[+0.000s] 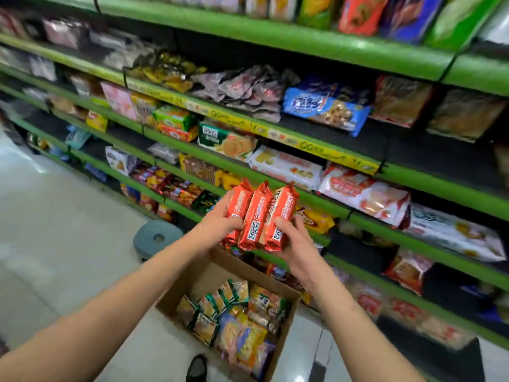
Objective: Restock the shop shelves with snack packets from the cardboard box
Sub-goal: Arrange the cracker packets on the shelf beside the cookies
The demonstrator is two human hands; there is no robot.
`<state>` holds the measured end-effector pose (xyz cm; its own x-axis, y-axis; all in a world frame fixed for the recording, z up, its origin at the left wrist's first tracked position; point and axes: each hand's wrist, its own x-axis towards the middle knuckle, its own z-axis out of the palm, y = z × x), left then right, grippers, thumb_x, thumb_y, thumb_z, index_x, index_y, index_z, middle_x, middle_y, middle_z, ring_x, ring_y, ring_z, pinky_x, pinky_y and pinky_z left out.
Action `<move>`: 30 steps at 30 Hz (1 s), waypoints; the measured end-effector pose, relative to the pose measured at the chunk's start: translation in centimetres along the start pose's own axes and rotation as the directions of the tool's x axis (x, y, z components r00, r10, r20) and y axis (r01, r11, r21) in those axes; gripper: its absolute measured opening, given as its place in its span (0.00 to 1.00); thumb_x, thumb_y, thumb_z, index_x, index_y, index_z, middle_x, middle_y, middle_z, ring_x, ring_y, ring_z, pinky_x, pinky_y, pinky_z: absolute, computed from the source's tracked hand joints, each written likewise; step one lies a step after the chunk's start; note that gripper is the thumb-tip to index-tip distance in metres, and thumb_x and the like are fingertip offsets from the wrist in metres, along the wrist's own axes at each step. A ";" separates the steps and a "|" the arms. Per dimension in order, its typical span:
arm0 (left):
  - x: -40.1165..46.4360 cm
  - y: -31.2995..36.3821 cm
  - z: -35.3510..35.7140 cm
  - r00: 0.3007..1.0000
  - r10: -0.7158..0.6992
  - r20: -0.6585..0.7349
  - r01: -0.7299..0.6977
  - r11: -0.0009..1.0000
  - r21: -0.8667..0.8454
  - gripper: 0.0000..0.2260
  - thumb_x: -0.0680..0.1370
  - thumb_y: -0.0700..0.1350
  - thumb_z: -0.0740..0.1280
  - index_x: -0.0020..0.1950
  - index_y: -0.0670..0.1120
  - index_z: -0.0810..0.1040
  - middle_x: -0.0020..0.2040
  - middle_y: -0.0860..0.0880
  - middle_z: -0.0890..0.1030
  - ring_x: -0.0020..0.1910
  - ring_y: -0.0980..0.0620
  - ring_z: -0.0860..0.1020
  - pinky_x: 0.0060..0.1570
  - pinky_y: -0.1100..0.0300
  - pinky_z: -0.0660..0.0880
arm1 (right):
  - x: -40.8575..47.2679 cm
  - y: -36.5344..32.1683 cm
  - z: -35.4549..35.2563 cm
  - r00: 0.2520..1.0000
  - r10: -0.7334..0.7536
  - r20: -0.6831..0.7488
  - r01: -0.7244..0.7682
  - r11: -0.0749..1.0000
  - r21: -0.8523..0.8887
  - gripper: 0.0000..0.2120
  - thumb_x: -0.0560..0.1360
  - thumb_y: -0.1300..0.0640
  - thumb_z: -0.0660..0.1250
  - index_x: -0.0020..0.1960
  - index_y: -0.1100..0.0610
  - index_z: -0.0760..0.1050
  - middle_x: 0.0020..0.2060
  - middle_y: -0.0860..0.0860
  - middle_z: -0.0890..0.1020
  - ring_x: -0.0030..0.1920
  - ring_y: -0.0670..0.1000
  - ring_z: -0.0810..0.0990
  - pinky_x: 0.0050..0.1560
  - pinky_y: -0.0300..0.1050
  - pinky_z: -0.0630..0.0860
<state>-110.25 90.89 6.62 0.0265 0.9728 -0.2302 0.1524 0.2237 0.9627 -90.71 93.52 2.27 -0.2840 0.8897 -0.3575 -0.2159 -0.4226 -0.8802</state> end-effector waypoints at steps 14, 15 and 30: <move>2.3 19.7 22.3 0.965 0.262 0.009 -0.224 0.805 0.549 0.34 0.70 0.53 0.65 0.75 0.60 0.59 0.66 0.50 0.76 0.62 0.46 0.77 0.64 0.45 0.73 | -7.9 -16.2 -18.5 0.977 -0.212 -0.011 0.203 0.919 0.338 0.25 0.71 0.43 0.69 0.65 0.53 0.77 0.59 0.57 0.83 0.59 0.58 0.82 0.51 0.57 0.80; 3.1 20.7 23.5 0.962 0.274 0.009 -0.225 0.770 0.598 0.33 0.71 0.53 0.65 0.76 0.59 0.59 0.69 0.48 0.73 0.64 0.43 0.75 0.65 0.43 0.72 | -7.7 -17.0 -19.4 0.972 -0.233 -0.020 0.225 0.907 0.356 0.22 0.73 0.43 0.68 0.63 0.52 0.79 0.59 0.56 0.83 0.58 0.57 0.83 0.53 0.58 0.79; 15.5 25.9 33.0 0.949 0.304 0.082 -0.231 0.495 0.838 0.28 0.68 0.64 0.60 0.61 0.48 0.65 0.66 0.41 0.74 0.65 0.36 0.70 0.62 0.38 0.64 | -1.3 -25.9 -28.1 0.952 -0.083 -0.294 0.191 0.913 0.362 0.17 0.78 0.45 0.62 0.60 0.56 0.76 0.49 0.58 0.86 0.53 0.59 0.83 0.48 0.57 0.81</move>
<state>-73.28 109.77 23.27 0.1524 0.9864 0.0621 0.8971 -0.1645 0.4101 -58.56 108.19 16.74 0.0216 0.9330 -0.3593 -0.5891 -0.2785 -0.7585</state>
